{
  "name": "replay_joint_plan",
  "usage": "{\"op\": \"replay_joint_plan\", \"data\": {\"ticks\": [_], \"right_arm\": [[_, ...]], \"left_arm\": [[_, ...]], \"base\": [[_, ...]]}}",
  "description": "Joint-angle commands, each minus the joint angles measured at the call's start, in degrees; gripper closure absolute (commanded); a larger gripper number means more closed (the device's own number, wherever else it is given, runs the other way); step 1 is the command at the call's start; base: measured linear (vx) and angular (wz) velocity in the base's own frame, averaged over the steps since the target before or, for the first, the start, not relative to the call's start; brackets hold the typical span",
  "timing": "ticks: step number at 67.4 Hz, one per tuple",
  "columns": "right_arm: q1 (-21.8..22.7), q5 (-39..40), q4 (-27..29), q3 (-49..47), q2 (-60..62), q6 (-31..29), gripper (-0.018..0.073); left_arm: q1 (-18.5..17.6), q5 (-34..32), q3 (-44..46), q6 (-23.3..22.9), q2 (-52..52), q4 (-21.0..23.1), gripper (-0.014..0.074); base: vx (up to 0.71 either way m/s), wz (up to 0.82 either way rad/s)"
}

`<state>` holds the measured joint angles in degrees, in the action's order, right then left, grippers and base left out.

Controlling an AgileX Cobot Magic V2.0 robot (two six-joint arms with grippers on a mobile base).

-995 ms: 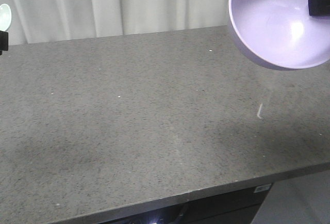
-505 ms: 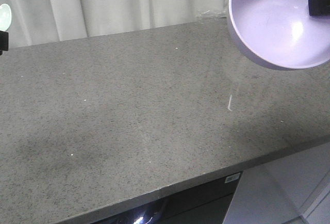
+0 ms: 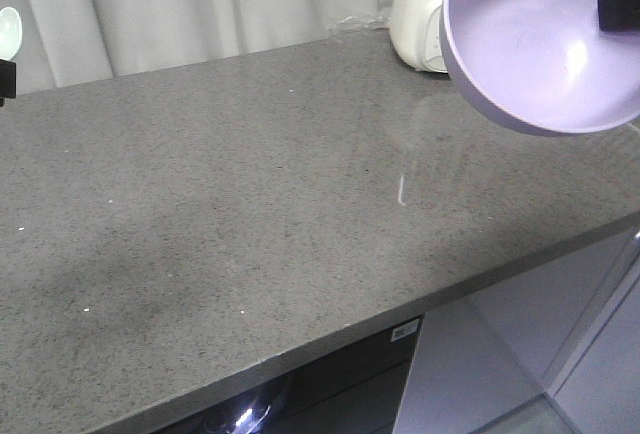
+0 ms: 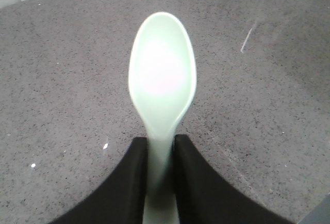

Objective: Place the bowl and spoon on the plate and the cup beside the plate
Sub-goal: 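Turn the base away from the counter holding spoon and bowl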

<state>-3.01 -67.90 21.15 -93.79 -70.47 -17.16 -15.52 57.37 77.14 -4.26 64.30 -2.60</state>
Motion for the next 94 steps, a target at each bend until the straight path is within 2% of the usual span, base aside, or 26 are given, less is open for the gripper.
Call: {"op": "replay_joint_plan", "data": {"ticks": [1,94], "right_arm": [[0.3,3.6,0.9,-1.5,1.2,0.1,0.0564],[0.3,3.6,0.9,-1.5,1.2,0.1,0.0564]], "left_arm": [[-0.2,-3.2,1.5,-0.5,-1.1,0.3,0.0603],[-0.2,-3.2,1.5,-0.5,-1.1,0.3,0.0603]], "base": [[-0.01,-0.21],[-0.02,-0.25]]}}
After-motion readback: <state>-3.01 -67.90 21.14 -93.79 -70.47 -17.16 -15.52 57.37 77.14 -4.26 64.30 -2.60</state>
